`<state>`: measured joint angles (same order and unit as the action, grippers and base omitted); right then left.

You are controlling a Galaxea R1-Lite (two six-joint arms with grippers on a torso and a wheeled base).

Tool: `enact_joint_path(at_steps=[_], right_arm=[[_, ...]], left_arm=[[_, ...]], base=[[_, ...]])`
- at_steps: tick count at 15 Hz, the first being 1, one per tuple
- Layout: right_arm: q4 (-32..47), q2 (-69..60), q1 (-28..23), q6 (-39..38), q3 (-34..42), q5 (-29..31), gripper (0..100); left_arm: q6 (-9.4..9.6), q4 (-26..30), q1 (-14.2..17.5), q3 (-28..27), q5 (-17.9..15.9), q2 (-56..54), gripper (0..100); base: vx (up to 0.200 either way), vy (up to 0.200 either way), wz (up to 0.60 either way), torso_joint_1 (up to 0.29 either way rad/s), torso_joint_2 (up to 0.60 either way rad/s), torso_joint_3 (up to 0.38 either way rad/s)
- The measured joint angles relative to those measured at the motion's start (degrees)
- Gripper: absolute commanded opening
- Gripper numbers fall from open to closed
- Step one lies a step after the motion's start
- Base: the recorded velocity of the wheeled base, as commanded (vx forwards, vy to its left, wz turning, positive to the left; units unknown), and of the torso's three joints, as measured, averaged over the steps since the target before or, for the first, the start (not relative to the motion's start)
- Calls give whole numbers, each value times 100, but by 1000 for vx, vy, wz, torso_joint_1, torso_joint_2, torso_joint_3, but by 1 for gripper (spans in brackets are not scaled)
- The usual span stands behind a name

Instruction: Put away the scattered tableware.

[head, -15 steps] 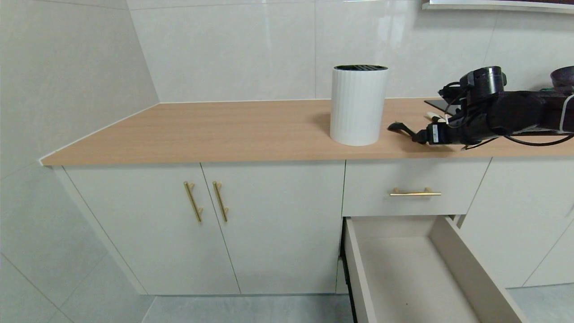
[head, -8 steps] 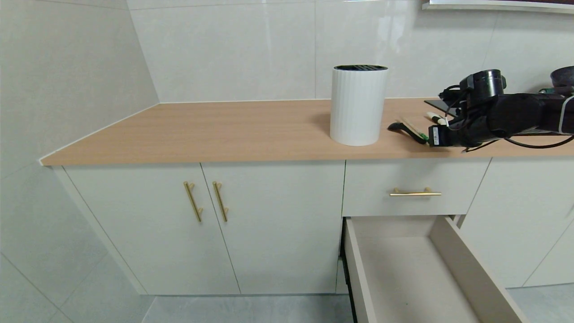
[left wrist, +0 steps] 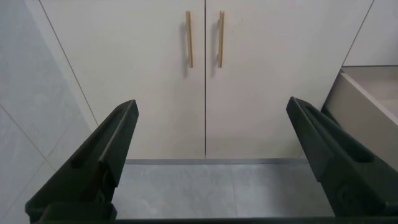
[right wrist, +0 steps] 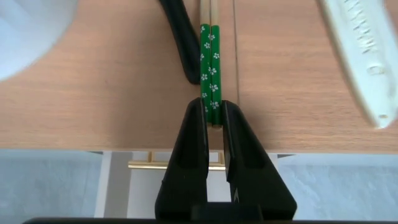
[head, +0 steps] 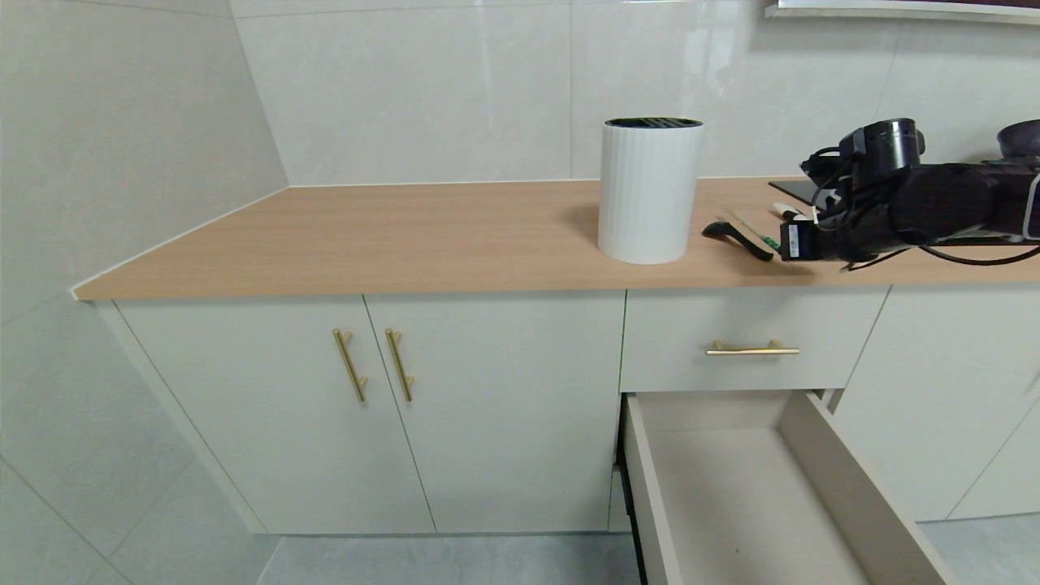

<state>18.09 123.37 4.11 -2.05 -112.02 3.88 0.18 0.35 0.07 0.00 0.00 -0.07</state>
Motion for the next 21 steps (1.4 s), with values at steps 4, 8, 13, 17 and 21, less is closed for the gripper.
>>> enact_joint_path(at_steps=[4, 8, 13, 17, 21], right_arm=[[-283, -411, -9, -240, 406, -7, 0], [-529, -1788, -91, -233, 2144, -404, 0], [-800, -4432, -163, -183, 4869, -1391, 0], [-811, -5912, 145, 52, 6908, -1804, 0], [-505, -6474, 536, 173, 7834, -1854, 0]], left_arm=[[0, 0, 0, 0, 0, 0, 100], [0, -2, 0, 0, 0, 0, 100], [0, 0, 0, 0, 0, 0, 100], [0, -2, 0, 0, 0, 0, 100], [0, -2, 0, 0, 0, 0, 100]], base=[[0, 0, 0, 0, 0, 0], [0, 0, 0, 0, 0, 0], [0, 0, 0, 0, 0, 0], [0, 0, 0, 0, 0, 0], [0, 0, 0, 0, 0, 0]])
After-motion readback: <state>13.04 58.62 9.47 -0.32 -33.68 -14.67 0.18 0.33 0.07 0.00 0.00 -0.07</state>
